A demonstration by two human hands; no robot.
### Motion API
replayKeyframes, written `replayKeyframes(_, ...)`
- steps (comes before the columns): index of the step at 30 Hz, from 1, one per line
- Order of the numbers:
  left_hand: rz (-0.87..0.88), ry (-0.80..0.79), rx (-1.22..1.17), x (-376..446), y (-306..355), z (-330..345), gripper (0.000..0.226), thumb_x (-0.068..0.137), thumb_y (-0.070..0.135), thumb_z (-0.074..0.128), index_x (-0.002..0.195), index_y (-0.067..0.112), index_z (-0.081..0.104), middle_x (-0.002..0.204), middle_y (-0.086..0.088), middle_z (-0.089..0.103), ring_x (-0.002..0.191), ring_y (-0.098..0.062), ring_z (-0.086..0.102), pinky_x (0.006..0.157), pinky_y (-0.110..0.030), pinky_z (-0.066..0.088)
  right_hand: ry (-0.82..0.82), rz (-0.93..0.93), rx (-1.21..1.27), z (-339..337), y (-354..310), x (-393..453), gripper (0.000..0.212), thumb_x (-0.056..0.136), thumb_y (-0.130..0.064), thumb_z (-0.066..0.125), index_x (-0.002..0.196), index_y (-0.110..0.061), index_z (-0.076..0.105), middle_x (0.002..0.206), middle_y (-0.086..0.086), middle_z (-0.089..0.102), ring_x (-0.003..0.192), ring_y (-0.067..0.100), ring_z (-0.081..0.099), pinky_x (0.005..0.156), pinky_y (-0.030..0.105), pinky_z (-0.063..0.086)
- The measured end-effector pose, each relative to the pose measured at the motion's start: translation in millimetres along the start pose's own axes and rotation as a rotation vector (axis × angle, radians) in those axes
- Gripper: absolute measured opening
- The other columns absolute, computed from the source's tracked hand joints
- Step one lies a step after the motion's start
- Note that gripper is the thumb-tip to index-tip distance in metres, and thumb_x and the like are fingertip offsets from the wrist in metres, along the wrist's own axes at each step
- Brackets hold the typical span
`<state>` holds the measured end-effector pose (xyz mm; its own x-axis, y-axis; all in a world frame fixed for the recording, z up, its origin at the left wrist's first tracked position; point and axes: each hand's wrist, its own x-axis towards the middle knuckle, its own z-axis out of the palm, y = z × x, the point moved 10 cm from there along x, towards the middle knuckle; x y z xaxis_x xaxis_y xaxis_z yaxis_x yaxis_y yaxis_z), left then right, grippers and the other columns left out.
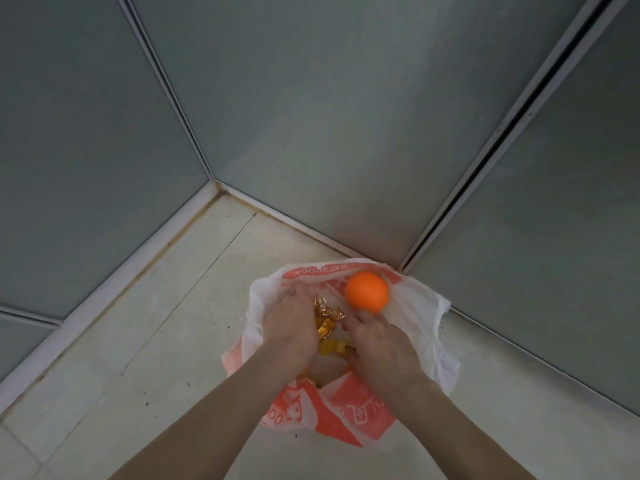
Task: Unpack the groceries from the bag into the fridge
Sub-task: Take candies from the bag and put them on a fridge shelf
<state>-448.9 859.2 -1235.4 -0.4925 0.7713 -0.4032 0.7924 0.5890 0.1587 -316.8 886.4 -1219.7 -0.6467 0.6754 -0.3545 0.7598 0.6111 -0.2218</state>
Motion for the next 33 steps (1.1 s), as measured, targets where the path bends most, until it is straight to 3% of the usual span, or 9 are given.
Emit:
replayKeyframes(4,0.065,0.007,-0.068,-8.3,-2.6,-9.1,0.041,0.102,0.012,0.052,0.142,0.008,0.046,0.136,-0.011,0.048,0.116,-0.026,0.056,0.097,-0.034,0.053,-0.011,0.015,0.026,2.3,-3.0,4.5,0.034,0.097,-0.014,0.056,0.130,-0.022,0.058,0.130,0.001,0.058,0.118,0.024,0.059,0.089,0.034,0.047)
replayKeyframes(7,0.113,-0.003,-0.120,-13.2,-1.0,-11.1,0.047,0.103,0.022,0.054,0.145,0.008,0.040,0.142,-0.013,0.041,0.119,-0.030,0.053,0.100,-0.038,0.050,-0.039,0.029,0.026,4.5,-5.4,8.8,0.027,0.097,-0.014,0.056,0.123,-0.020,0.060,0.124,0.004,0.062,0.114,0.027,0.063,0.091,0.036,0.048)
replayKeyframes(11,0.076,-0.069,-0.165,-10.9,-1.0,-3.1,0.046,0.106,0.036,0.039,0.142,0.007,0.039,0.135,-0.012,0.055,0.118,-0.031,0.056,0.102,-0.046,0.048,-0.074,0.045,-0.020,9.9,-6.6,13.1,0.026,0.099,-0.012,0.052,0.123,-0.016,0.059,0.125,0.008,0.063,0.119,0.030,0.060,0.095,0.037,0.047)
replayKeyframes(14,0.083,-0.116,-0.133,-9.2,4.6,6.2,0.055,0.104,0.042,0.040,0.144,0.005,0.035,0.136,-0.014,0.052,0.117,-0.033,0.058,0.100,-0.048,0.049,-0.073,0.054,-0.021,14.3,-4.0,14.5,0.025,0.099,-0.011,0.052,0.121,-0.017,0.060,0.126,0.007,0.062,0.120,0.029,0.059,0.096,0.036,0.045)
replayKeyframes(21,0.082,-0.086,0.122,-2.5,6.1,17.6,0.022,0.101,0.021,0.051,0.122,0.015,0.053,0.126,-0.009,0.056,0.109,-0.028,0.063,0.088,-0.039,0.052,-0.046,0.064,0.007,15.7,0.9,15.2,0.026,0.103,-0.011,0.047,0.126,-0.017,0.059,0.127,0.007,0.063,0.118,0.028,0.060,0.096,0.035,0.046)
replayKeyframes(25,0.077,-0.083,0.081,5.5,2.6,21.5,0.025,0.099,0.019,0.054,0.123,0.015,0.055,0.125,-0.007,0.060,0.110,-0.026,0.064,0.090,-0.041,0.057,-0.013,0.097,0.070,10.6,12.2,9.4,0.025,0.103,-0.022,0.049,0.128,-0.018,0.052,0.124,0.007,0.064,0.113,0.029,0.061,0.089,0.037,0.046)
replayKeyframes(29,0.081,-0.081,0.000,3.8,-1.5,21.7,0.038,0.095,0.027,0.064,0.127,0.012,0.050,0.127,-0.008,0.051,0.114,-0.030,0.059,0.090,-0.039,0.052,0.005,0.128,0.131,7.8,22.0,3.9,0.024,0.103,-0.031,0.051,0.124,-0.019,0.049,0.120,0.006,0.063,0.108,0.028,0.062,0.078,0.036,0.043)
replayKeyframes(33,0.076,-0.080,-0.066,3.3,-9.0,26.7,0.031,0.099,0.023,0.056,0.126,0.015,0.042,0.120,-0.009,0.058,0.107,-0.029,0.058,0.089,-0.043,0.054,0.021,0.134,0.213,4.7,23.6,1.6,0.022,0.106,-0.030,0.047,0.124,-0.019,0.044,0.116,0.005,0.060,0.098,0.027,0.064,0.071,0.035,0.043)
